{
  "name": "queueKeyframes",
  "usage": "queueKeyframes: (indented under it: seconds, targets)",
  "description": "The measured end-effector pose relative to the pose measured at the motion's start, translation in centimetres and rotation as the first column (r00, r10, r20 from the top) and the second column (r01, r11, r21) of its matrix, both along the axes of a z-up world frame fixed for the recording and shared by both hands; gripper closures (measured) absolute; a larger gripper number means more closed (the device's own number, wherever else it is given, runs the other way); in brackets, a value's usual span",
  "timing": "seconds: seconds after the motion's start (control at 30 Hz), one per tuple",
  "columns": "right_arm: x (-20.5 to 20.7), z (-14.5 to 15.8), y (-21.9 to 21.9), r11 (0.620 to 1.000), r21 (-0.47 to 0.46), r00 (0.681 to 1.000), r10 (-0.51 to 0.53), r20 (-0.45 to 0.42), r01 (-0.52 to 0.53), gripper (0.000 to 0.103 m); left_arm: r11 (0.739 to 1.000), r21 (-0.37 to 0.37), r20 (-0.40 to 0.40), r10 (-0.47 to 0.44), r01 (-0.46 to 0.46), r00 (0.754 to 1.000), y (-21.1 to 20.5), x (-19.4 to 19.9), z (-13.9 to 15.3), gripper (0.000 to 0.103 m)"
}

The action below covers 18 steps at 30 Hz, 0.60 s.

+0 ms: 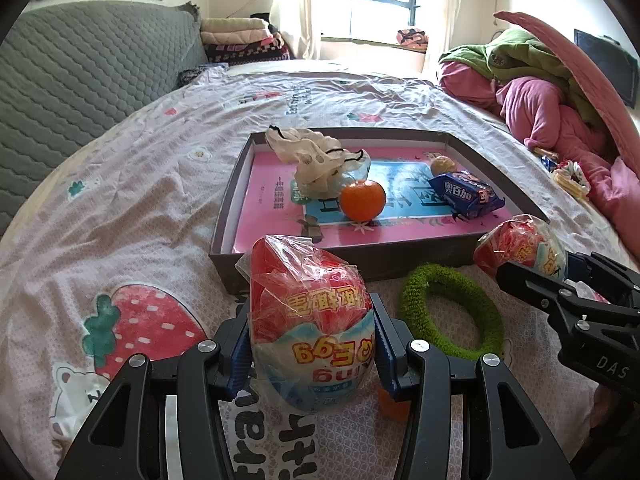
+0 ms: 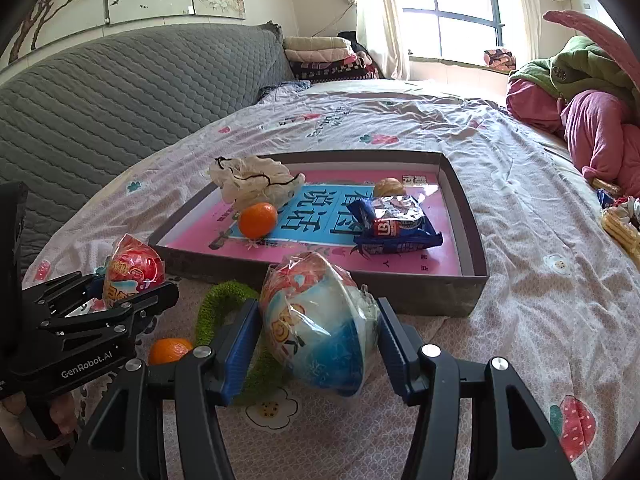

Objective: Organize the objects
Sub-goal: 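Lift and carry both candy eggs with both tools over the gray box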

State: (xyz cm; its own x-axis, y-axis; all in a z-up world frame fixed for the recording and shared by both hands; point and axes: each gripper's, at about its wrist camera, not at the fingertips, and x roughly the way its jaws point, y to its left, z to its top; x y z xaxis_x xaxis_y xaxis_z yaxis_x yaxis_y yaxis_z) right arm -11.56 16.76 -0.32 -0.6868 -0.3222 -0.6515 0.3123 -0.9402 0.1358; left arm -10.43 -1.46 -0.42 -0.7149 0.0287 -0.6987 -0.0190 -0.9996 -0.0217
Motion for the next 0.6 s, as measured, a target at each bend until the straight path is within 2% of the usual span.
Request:
queueKeyframes:
  seconds: [0.27,0.6]
  targets:
    - [0.9,1.6,0.7,0.999,-0.054,0.998,-0.011,-0.066,0.007,0.046,1.000,-0.019,-0.061,0.011,-0.012,0.998,-0.2,0.6,1.4,0.051]
    - [2.5,3.7,0.4,0.999,-0.034,0.981,-0.011,-0.191,0.004,0.046,0.999,-0.042,-0.102,0.015,-0.019,0.995,-0.2,1.0,2.2,0.051]
